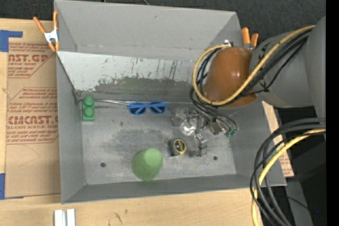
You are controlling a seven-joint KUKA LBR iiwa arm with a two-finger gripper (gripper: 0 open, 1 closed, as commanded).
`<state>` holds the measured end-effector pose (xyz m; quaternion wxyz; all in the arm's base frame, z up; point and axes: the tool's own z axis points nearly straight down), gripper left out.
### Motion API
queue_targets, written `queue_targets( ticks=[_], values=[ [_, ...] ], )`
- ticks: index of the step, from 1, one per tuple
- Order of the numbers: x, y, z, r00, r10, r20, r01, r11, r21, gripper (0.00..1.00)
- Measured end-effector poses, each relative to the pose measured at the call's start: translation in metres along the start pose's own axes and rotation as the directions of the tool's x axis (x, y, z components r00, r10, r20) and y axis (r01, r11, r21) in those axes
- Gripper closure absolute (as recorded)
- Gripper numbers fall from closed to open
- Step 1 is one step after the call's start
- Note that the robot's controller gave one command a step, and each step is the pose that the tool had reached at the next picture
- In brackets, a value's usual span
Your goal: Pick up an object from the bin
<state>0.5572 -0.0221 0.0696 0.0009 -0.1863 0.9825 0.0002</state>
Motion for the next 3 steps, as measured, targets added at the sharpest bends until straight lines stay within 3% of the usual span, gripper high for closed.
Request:
queue_targets(
  ticks=[1, 2, 3],
  values=[
    [0.046, 0.052, 0.0, 0.994, -0.112, -0.001, 0.112, 0.994, -0.003, 0.0],
    [0.045, 0.051, 0.0, 0.994, -0.11, 0.001, 0.11, 0.994, -0.001, 1.0],
    [0.046, 0.038, -0.155, 0.991, -0.13, 0.006, 0.13, 0.991, 0.004, 1.0]
  ],
)
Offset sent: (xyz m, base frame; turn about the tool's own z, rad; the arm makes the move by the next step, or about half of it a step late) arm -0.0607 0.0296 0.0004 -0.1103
